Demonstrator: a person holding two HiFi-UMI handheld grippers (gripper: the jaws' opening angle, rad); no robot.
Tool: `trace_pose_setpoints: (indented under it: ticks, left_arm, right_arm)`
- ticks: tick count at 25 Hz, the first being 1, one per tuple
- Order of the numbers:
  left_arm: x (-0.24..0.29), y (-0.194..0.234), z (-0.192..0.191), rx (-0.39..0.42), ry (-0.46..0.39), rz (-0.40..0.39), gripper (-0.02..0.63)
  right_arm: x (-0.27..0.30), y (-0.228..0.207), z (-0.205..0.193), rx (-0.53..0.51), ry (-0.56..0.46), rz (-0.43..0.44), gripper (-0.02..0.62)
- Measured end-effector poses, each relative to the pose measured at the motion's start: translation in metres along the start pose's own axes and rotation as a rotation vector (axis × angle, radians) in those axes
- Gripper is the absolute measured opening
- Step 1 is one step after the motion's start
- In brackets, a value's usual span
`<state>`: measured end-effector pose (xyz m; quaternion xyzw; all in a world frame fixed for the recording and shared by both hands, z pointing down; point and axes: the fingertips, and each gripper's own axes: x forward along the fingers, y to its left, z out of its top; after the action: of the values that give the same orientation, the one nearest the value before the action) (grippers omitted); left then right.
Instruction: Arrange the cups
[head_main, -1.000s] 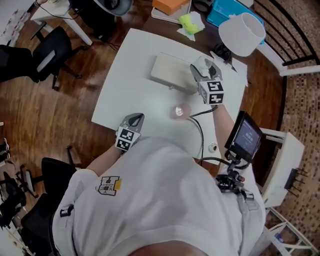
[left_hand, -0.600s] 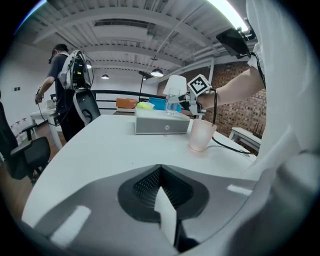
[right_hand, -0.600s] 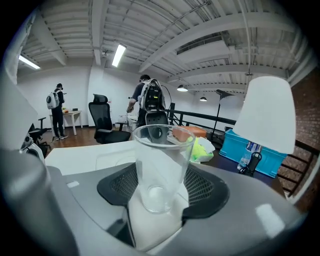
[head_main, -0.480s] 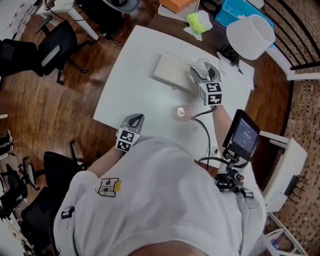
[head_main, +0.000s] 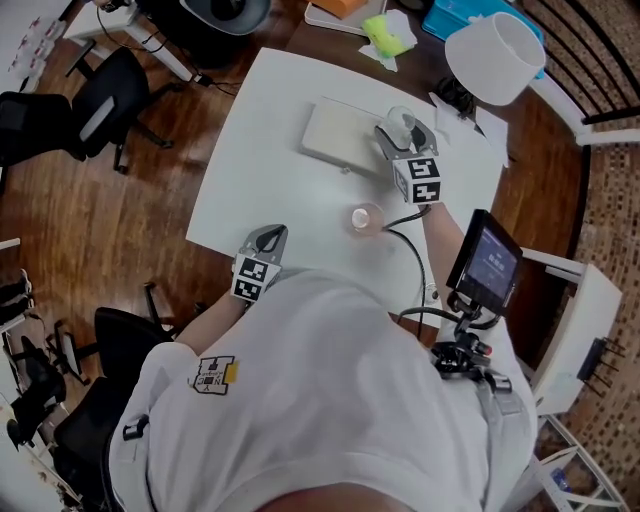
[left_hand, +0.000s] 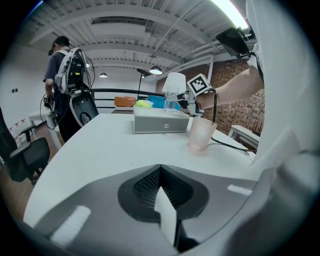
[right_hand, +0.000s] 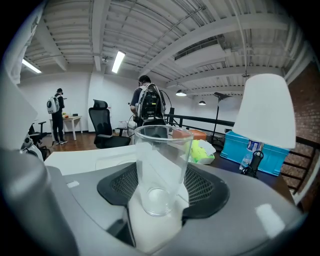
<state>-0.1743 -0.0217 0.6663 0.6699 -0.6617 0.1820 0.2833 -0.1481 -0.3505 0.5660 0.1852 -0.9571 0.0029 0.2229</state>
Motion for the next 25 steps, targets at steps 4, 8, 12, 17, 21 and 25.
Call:
trace_pose_setpoints:
  ticks: [4,8,12,17,21,25]
  left_arm:
    - [0.0,0.0,-0.001,0.0,0.004,0.0,0.0]
    - [0.001,0.001,0.0,0.0,0.007,0.001,0.0]
    - [0.001,0.0,-0.001,0.006,0.012,0.002,0.0]
    - [-0.003,-0.003,0.001,0.032,-0.005,-0.002,0.0]
    - [-0.001,-0.013,0.009,0.034,-0.023,-0.027,0.0]
    - [0.004,-0.034,0.02,0.072,-0.036,-0.079,0.0]
  right_arm:
    - [0.0,-0.001,-0.004,-0.004,0.001,0.0,0.279]
    - [0.001,-0.001,-0.004,-0.006,-0.005,0.002,0.28]
    - [0.0,-0.001,-0.004,-0.022,0.001,-0.006,0.288]
    - [-0.022,0.002,-0.002,0.001,-0.018,-0.019,0.304]
    - [-0.057,0.005,-0.005,0.035,-0.049,-0.022,0.304]
    - [-0.104,0.008,-0.033,0.104,-0.044,-0.076,0.293]
